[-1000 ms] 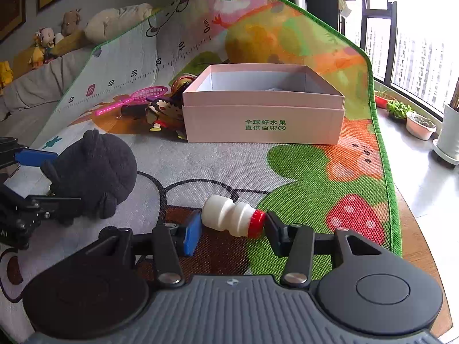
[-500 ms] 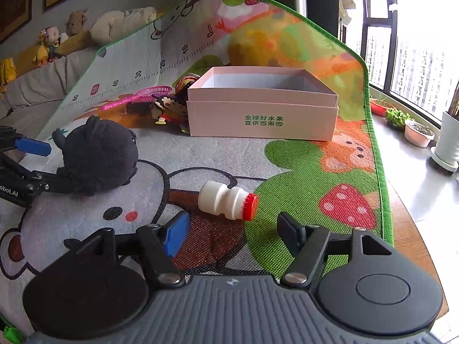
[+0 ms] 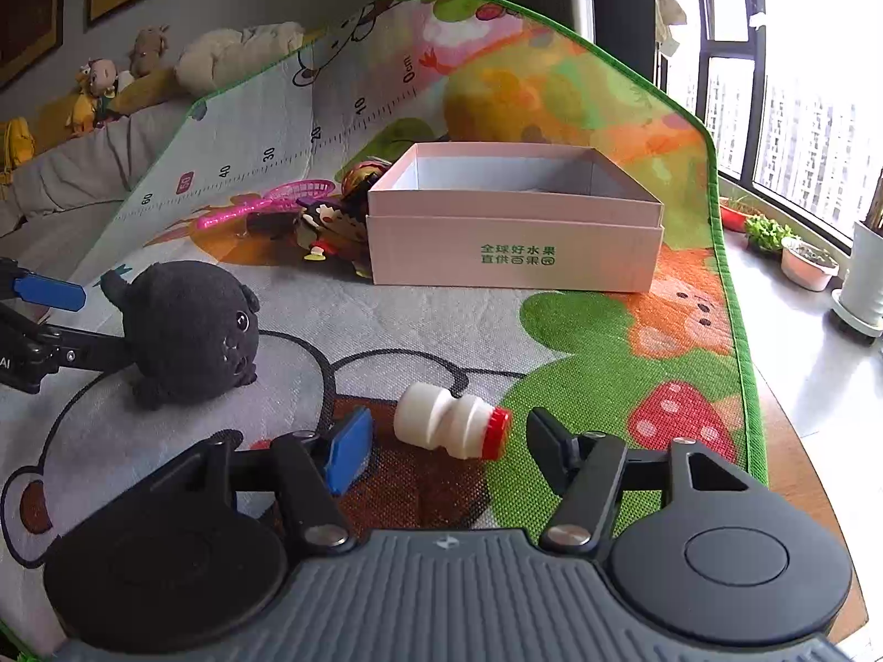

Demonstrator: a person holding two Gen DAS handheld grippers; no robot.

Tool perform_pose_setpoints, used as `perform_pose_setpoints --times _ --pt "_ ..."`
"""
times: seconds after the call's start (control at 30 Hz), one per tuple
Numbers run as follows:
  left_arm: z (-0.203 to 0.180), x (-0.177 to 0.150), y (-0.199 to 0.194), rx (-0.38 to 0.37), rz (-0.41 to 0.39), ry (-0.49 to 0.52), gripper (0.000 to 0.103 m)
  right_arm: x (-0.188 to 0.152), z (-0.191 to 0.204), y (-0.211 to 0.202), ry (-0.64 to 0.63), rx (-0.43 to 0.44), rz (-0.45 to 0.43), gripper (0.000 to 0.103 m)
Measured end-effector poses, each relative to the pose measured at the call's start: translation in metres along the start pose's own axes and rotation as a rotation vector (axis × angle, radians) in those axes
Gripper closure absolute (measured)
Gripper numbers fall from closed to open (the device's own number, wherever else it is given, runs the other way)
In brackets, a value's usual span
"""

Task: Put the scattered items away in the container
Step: 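Grasp the black plush toy with the left gripper while the right gripper holds the bottle, then carry the plush and bottle over the pink box and release both inside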

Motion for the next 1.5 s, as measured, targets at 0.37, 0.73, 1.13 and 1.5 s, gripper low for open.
perform_pose_setpoints --times 0.37,0.73,1.13,1.5 --pt "-0.040 0.013 0.003 -0.076 -0.012 0.021 0.001 0.002 -0.004 -0.011 -0.005 -0.014 -0.014 0.056" --pt "-0.051 0.024 0.030 0.004 -0.002 -0.041 0.001 0.005 -0.006 -0.022 -0.014 -0.028 -0.038 0.056" --pt "-0.059 0.024 0.038 0.007 -0.012 0.021 0.003 0.001 -0.011 -0.026 -0.003 -0.039 -0.039 0.056" --pt "-0.057 0.024 0.027 -0.027 -0.018 0.046 0.012 0.005 -0.012 -0.033 -0.007 -0.042 -0.053 0.056"
Point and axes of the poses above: each gripper's, at about its wrist camera, not at the fingertips, and y roughly the way its jaws point, z to its left, x to its top, the point moved 7 cm from there along y, roughly the way its jaws point, and after that the axes turned 6 degrees about y, right-handed, at the moved point
